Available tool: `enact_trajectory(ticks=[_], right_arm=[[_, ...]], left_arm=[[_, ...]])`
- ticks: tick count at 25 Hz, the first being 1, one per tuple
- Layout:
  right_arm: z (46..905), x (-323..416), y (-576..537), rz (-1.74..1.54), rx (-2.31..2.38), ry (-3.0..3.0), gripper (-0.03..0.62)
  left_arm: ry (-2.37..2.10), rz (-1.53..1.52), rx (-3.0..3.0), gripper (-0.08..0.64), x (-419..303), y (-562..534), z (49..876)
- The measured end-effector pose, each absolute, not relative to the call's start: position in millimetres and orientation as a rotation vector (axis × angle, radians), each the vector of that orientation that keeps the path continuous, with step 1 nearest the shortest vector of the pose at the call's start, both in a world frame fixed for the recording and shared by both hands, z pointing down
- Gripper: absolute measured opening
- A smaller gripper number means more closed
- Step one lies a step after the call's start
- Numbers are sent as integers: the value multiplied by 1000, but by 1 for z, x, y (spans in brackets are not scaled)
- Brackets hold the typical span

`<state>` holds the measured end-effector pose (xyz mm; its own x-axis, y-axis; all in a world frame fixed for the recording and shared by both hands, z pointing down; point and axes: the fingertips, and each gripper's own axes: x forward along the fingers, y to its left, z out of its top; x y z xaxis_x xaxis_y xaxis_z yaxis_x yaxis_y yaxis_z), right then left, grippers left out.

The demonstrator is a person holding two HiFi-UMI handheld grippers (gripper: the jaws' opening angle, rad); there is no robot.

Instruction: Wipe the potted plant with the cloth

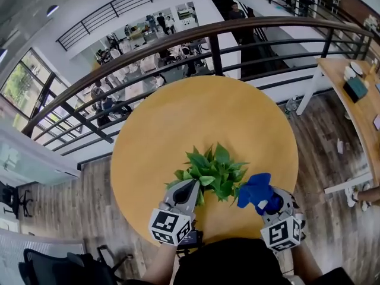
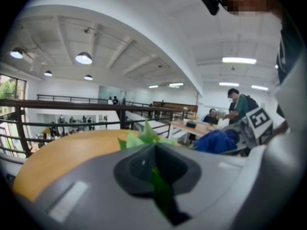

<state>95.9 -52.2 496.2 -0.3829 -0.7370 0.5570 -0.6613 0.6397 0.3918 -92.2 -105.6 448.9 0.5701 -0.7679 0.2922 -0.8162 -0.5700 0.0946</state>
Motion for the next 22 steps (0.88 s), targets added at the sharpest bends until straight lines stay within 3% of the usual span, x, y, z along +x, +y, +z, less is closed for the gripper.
enact_trajectory(ticks=[9, 14, 22], right_arm=[[587, 171, -30, 139, 995, -1867, 156], [585, 109, -3, 393, 806, -2180, 156], [539, 19, 7, 229, 540, -2521, 156]], left_arm=[[-1326, 308, 2590, 2, -91, -103, 448], [-1322, 302, 2594, 1, -90, -104, 447], [-1315, 313, 2602, 0, -87, -100, 446]])
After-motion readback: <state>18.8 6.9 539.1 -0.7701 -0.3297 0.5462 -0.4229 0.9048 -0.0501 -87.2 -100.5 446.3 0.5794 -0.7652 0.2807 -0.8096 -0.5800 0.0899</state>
